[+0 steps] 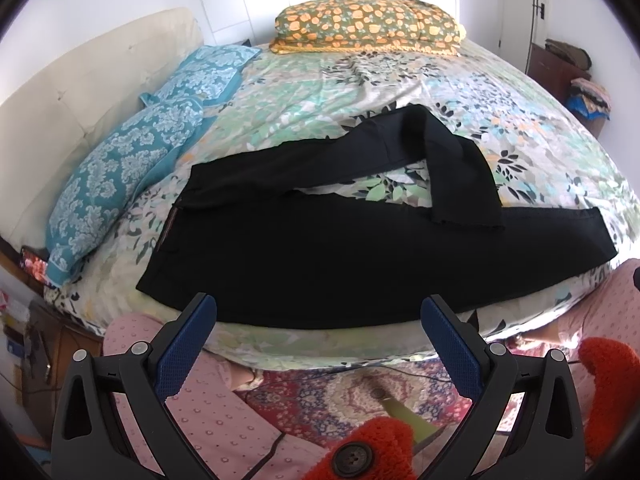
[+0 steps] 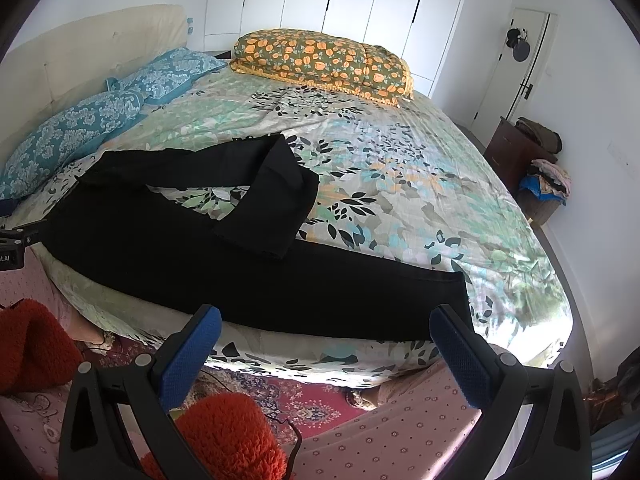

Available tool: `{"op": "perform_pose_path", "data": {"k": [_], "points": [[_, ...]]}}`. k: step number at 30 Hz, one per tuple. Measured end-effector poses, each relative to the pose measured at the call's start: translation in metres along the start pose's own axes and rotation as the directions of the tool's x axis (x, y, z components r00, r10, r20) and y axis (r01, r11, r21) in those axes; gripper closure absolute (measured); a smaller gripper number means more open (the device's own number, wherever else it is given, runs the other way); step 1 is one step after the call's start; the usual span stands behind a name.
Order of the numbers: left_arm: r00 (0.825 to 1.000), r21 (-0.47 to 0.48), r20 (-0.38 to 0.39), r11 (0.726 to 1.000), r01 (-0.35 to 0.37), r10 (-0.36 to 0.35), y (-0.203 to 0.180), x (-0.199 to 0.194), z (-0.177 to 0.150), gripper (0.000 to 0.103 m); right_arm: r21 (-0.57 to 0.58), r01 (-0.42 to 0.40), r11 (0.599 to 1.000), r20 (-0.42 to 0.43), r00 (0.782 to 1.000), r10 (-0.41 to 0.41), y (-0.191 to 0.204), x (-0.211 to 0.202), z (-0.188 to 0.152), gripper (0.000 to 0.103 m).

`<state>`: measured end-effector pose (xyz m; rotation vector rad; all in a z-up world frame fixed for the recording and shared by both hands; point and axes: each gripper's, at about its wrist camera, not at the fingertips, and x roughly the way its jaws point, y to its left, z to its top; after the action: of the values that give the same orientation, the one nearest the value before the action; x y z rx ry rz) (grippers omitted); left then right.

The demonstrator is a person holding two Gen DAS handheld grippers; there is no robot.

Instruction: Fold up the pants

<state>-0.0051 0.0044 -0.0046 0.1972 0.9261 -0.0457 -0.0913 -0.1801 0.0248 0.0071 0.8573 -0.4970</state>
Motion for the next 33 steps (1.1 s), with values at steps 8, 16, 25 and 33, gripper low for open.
{"op": "perform_pose_path", "data": {"k": [8,16,25,33], "points": [[1.0,0.008,-0.009,1.0,-0.005,0.005,-0.004,0.002,0.0,0.001,0.007,0.026,1.0,-0.023,0.999,-0.026,-0.003,0.005,0.0,0.0],[1.0,0.022,-0.012,1.0,-0.016,0.016,-0.006,0.003,0.001,0.001,-0.002,0.025,1.0,-0.034,0.999,-0.025,-0.003,0.008,0.001,0.0],[1.0,0.024,-0.018,1.0,-0.016,0.016,-0.004,0.004,-0.001,0.001,-0.015,0.05,0.999,-0.055,0.997,-0.051,0.002,0.01,0.003,0.0],[1.0,-0.002,-0.031,1.0,0.001,-0.001,0.003,0.007,-0.004,0.001,-0.032,0.077,0.996,-0.081,0.994,-0.08,0.007,0.01,0.005,0.0]]}}
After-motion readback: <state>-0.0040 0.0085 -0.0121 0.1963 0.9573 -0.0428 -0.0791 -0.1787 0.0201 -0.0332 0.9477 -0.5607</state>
